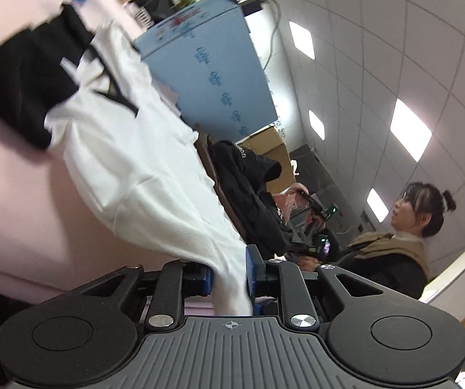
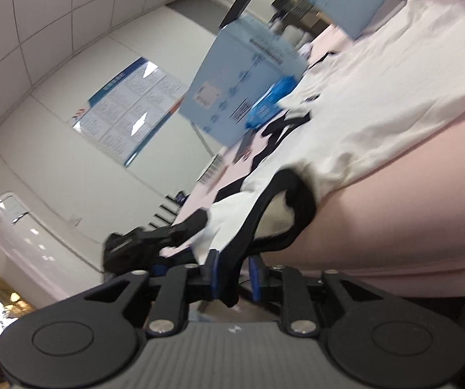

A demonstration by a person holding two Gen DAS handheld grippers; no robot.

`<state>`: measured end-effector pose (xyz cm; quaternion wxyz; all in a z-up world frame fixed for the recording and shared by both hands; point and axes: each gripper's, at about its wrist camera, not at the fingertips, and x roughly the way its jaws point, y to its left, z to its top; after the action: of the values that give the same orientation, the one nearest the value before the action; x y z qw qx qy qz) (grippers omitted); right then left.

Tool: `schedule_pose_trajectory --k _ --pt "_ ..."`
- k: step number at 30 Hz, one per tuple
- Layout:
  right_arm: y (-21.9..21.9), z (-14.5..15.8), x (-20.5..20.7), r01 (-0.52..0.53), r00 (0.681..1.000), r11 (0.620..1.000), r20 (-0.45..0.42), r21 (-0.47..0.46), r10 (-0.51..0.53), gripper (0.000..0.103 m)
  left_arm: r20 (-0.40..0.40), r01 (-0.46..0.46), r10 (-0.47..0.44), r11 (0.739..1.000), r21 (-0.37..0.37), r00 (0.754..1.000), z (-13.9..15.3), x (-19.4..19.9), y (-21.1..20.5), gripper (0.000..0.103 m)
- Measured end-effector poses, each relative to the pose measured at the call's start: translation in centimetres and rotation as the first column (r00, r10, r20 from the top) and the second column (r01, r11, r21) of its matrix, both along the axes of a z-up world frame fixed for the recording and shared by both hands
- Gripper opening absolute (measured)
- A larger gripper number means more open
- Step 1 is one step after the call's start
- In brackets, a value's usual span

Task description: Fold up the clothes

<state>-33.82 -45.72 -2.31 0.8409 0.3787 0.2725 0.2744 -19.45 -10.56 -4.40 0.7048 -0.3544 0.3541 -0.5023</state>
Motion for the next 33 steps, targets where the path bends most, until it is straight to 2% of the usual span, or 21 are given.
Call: schedule_pose_trajectory --k 1,3,5,6,8,11,12,13,14,16,17,19,20,23,25,27,28,29,30,31,33 --pt "-0.5 0.2 -0.2 0.012 1.0 1.0 0.007 0.015 -0.012 0.027 -0.001 0.008 -0.008 1.0 -0.002 1.0 0.2 0.1 -0.2 0.019" --pt "-1.1 1.0 -0.8 0.075 0.997 0.995 0.016 -0.065 -0.074 0.03 -0.015 0.009 -0.01 1.0 -0.013 1.0 0.3 0.4 -0.3 0.019" --pt "-1.7 1.9 -1.5 0.17 0.985 0.969 0.036 -0.179 -0.166 0.048 -0.008 0.0 -0.001 1.0 -0.023 1.0 0.8 0.6 0.0 0.019" --pt "-2.0 2.5 -1.9 0.249 0.968 0.93 0.053 -0.27 -0.244 0.057 0.002 -0.007 0.007 1.0 -0.028 1.0 1.1 0.7 0.3 0.019" --pt "-2.6 3.1 -2.1 0.376 0.923 0.831 0.089 -0.409 -0.374 0.056 0.03 -0.019 0.019 1.0 -0.014 0.999 1.7 0.6 0.5 0.019" --pt "-3.8 3.8 -1.6 0.505 0.834 0.661 0.118 -0.555 -0.539 0.056 0.057 -0.032 0.03 0.999 0.026 0.998 2.2 0.8 0.5 0.014" --pt "-4.1 3.9 -1.4 0.531 0.81 0.618 0.134 -0.579 -0.57 0.056 0.058 -0.033 0.031 0.999 0.033 0.998 2.3 1.0 0.5 0.011" --pt "-4.5 4.0 -1.0 0.563 0.774 0.546 0.163 -0.62 -0.612 0.056 0.061 -0.031 0.029 0.999 0.042 0.998 2.2 1.2 0.4 0.009" --pt "-4.9 3.9 -0.5 0.578 0.746 0.49 0.178 -0.652 -0.642 0.056 0.064 -0.029 0.025 0.998 0.052 0.998 2.2 1.3 0.3 0.009" --pt "-5.9 3.6 0.1 0.582 0.719 0.438 0.182 -0.685 -0.67 0.057 0.062 -0.019 0.015 0.997 0.07 0.998 2.1 1.5 0.1 0.005" --pt "-6.6 3.3 0.5 0.577 0.716 0.439 0.169 -0.688 -0.677 0.057 0.075 -0.019 0.012 0.996 0.087 0.997 2.2 1.4 0.0 0.004" --pt "-7.9 2.6 1.6 0.559 0.723 0.485 0.109 -0.672 -0.683 0.056 0.107 -0.022 0.008 0.992 0.126 0.994 2.4 1.3 -0.2 0.001" --pt "-8.3 2.4 1.9 0.551 0.721 0.492 0.087 -0.674 -0.688 0.056 0.116 -0.022 0.006 0.99 0.136 0.993 2.5 1.4 -0.3 0.001" --pt "-8.4 2.2 2.8 0.529 0.716 0.482 0.062 -0.699 -0.695 0.056 0.138 -0.024 0.001 0.987 0.16 0.99 2.7 1.5 -0.4 0.0" --pt "-8.3 2.3 3.5 0.508 0.713 0.462 0.054 -0.727 -0.699 0.055 0.146 -0.023 -0.002 0.985 0.168 0.989 2.8 1.6 -0.5 0.0" --pt "-8.2 2.1 4.2 0.482 0.718 0.465 0.031 -0.743 -0.696 0.054 0.139 -0.012 -0.012 0.986 0.168 0.99 2.8 1.9 -0.6 0.0" --pt "-7.5 2.1 4.7 0.456 0.735 0.46 0.031 -0.761 -0.677 0.042 0.135 -0.005 -0.017 0.986 0.167 0.991 2.8 2.0 -0.6 0.0" --pt "-6.8 2.1 5.1 0.426 0.759 0.452 0.037 -0.784 -0.651 0.037 0.129 -0.001 -0.02 0.987 0.162 0.991 2.7 2.1 -0.6 0.0" --pt "-6.2 1.9 5.4 0.405 0.772 0.448 0.036 -0.797 -0.634 0.023 0.122 0.004 -0.023 0.988 0.155 0.992 2.7 2.2 -0.5 0.0" --pt "-5.9 1.8 5.7 0.392 0.783 0.461 0.025 -0.796 -0.622 0.011 0.117 0.006 -0.023 0.989 0.15 0.993 2.6 2.3 -0.4 0.0" --pt "-5.4 1.7 6.0 0.378 0.794 0.473 0.016 -0.795 -0.608 0.009 0.107 0.008 -0.024 0.99 0.141 0.994 2.5 2.3 -0.3 0.0"
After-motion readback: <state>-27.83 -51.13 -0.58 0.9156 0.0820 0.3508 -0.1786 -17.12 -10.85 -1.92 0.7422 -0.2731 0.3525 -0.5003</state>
